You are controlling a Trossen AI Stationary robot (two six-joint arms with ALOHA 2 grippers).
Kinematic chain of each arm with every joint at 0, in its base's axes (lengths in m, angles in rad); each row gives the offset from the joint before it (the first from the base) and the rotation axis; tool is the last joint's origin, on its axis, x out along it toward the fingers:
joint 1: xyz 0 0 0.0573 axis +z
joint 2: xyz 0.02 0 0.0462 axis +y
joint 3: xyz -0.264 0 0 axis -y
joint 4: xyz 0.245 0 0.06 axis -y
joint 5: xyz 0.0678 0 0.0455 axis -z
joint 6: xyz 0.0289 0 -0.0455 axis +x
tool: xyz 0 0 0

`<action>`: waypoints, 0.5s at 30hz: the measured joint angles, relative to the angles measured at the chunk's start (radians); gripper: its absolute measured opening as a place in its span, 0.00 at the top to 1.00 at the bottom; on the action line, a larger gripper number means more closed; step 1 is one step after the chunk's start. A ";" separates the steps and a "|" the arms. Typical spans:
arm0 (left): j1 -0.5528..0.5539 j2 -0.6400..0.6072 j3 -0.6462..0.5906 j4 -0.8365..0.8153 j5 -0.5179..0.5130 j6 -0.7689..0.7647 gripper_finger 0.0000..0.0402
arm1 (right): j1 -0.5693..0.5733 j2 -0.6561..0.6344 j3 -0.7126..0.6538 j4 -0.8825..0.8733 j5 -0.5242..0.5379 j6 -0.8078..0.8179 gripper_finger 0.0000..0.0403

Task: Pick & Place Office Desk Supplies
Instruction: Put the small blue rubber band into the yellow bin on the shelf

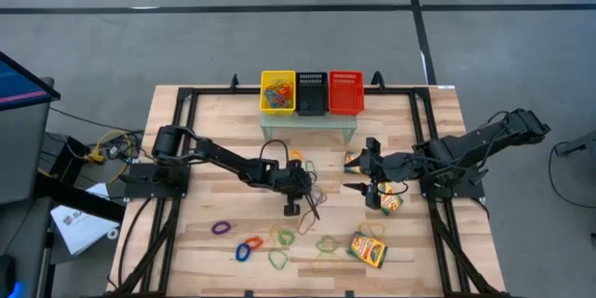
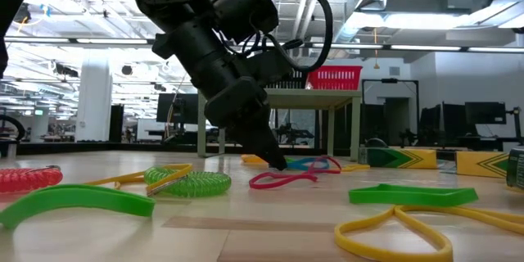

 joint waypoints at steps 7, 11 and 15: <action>-0.007 -0.009 0.000 -0.019 0.001 -0.053 0.99 | 0.000 0.000 0.000 0.000 0.000 0.000 0.37; -0.022 -0.078 -0.003 -0.069 0.011 -0.115 0.99 | 0.000 0.000 -0.001 -0.002 0.000 0.000 0.37; -0.042 -0.198 -0.001 -0.113 0.017 -0.145 0.99 | 0.000 0.000 -0.001 0.000 0.000 0.000 0.37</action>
